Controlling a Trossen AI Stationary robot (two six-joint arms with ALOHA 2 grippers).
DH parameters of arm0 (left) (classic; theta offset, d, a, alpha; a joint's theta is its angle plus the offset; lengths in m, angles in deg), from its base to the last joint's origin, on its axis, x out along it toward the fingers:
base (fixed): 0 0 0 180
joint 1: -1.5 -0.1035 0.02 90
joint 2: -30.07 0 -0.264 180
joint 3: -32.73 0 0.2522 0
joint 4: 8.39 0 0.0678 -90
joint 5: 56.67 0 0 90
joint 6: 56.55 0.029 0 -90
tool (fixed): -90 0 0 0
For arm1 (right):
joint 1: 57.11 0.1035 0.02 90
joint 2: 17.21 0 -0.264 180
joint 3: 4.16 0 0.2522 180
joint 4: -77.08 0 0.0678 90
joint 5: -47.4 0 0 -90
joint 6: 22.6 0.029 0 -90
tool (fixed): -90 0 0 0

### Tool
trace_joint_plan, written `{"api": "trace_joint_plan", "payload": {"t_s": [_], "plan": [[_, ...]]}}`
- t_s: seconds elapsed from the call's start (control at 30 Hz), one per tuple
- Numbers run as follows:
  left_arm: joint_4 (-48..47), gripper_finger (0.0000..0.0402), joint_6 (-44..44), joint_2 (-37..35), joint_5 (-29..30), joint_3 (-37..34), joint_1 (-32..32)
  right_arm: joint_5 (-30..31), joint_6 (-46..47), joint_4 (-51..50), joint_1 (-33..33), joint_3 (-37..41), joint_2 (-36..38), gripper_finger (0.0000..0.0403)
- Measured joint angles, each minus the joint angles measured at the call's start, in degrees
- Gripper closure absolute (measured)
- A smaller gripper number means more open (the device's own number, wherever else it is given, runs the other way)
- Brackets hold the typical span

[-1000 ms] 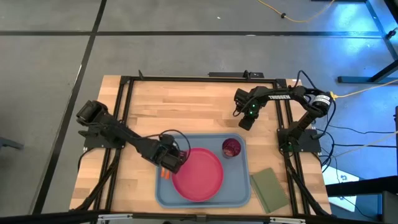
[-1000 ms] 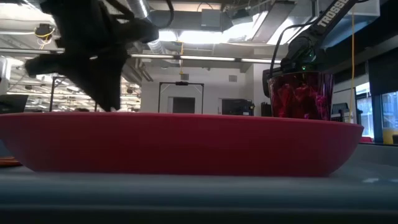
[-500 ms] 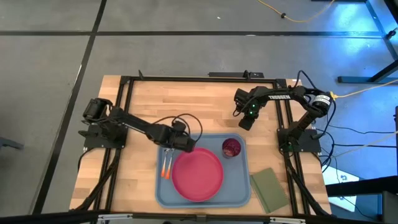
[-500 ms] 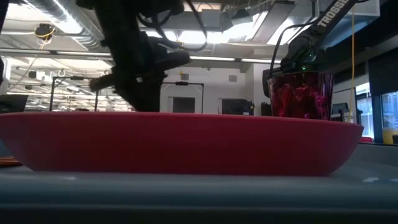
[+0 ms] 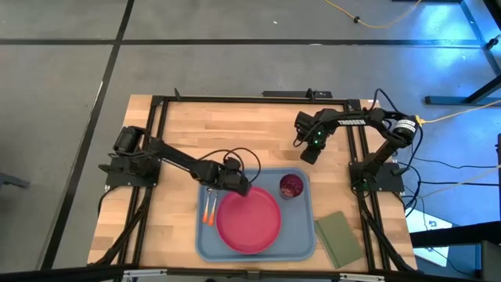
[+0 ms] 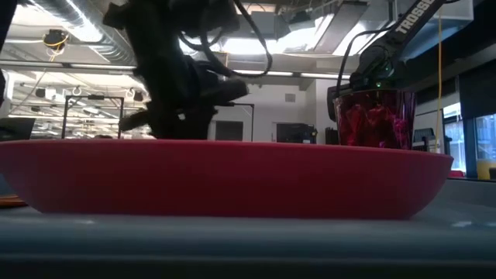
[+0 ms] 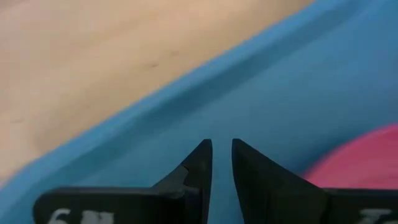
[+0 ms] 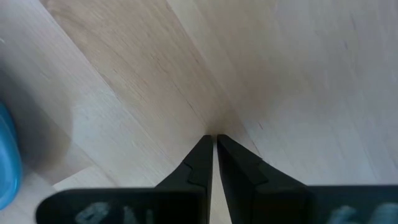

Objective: Pick and place plate/cup/fork/spoon on tray
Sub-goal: Put the orange white fork on the blue tray to the right side of the orange white spoon

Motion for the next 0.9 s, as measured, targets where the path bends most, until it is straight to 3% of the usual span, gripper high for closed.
{"api": "trace_joint_plan", "payload": {"t_s": [0.9], "plan": [[-10.3,0.0347,-3.9,0.5,-0.2,0.0,0.6,0.1,0.5,0.1,0.0,0.0,0.1,0.0370]]}}
